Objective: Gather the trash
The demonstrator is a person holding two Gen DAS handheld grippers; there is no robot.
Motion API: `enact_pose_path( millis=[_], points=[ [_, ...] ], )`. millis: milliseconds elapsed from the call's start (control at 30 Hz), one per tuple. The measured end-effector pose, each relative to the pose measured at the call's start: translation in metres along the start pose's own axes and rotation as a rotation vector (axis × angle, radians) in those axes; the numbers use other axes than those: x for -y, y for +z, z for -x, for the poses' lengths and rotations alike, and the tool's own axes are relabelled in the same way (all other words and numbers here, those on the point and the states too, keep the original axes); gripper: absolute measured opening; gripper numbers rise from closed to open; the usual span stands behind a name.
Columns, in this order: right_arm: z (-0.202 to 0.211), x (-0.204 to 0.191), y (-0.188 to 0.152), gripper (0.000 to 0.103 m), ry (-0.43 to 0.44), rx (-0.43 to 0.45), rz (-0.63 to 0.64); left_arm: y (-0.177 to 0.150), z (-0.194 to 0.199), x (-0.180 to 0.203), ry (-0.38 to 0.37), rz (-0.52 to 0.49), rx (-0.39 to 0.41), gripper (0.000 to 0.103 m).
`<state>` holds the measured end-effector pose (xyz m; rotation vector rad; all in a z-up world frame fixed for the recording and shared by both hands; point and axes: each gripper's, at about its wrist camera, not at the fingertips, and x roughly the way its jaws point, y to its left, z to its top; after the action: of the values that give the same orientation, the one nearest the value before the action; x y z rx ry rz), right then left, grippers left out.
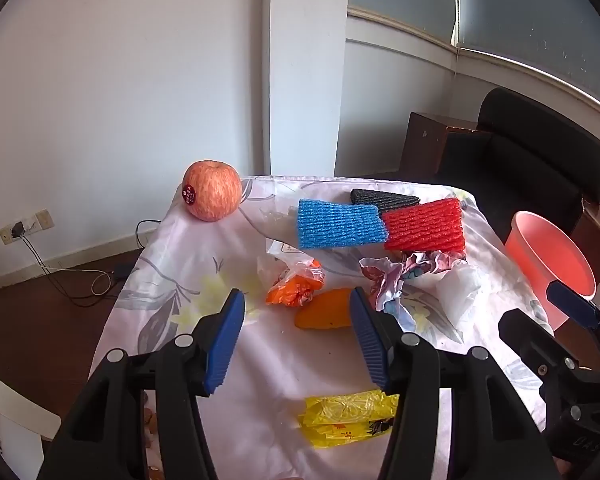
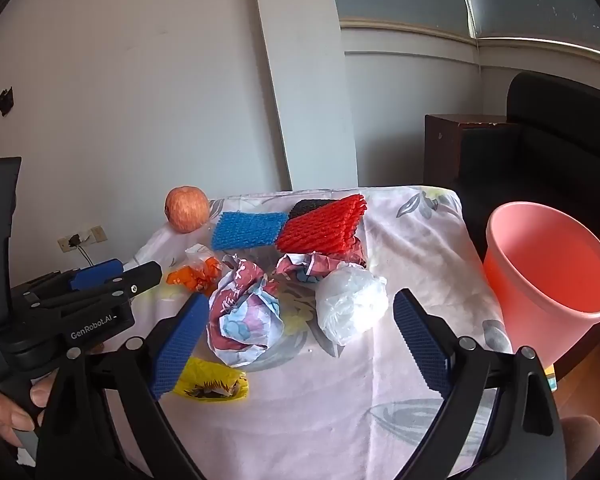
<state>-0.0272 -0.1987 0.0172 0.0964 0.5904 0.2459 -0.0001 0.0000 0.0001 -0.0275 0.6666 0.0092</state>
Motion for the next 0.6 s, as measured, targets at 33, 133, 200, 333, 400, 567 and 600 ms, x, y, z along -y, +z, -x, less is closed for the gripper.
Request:
enact_pose_path(
  millis=[33,133,200,333,400,567,600],
  points=[
    [-0.0007,-0.0007,-0.0001,0.094,-0.001,0.000,0.000,0.0000,0.0000,0.0000,0.000,0.001,0.001,0.054],
    [-0.0058,-0.0053,-0.0001,0.094,-0.005,0.002,0.001,0.0002,-0.0004,-0.0004,0.000,0.004,-0.003,0.054],
    [0.0008,-0.0016,0.0029,0.094,0.004,0.010,-0.010,0.0002,-0.0005,-0.0003,0.002,0.004,-0.004,0.054],
    [-0.0001,0.0020,0.0013,0.094,0.001,0.012,-0.022,0.0001,0.0003,0.0046,-0.004,0.003,-0.002,0.054],
    [-0.0002,0.0025,0.0006,0.094,0.000,0.013,-0.026,-0.0002,0.0006,0.0067,-0.004,0.001,-0.004,0.054],
    [-0.0012,0.0040,0.0005,0.094,-0.003,0.017,-0.032,0.0000,-0.0022,0.0013,-0.004,0.002,-0.006,0.054],
    [-0.0017,0.0043,0.0006,0.094,-0.003,0.016,-0.033,-0.0006,-0.0024,0.0007,-0.003,0.003,-0.007,0.054]
  ],
)
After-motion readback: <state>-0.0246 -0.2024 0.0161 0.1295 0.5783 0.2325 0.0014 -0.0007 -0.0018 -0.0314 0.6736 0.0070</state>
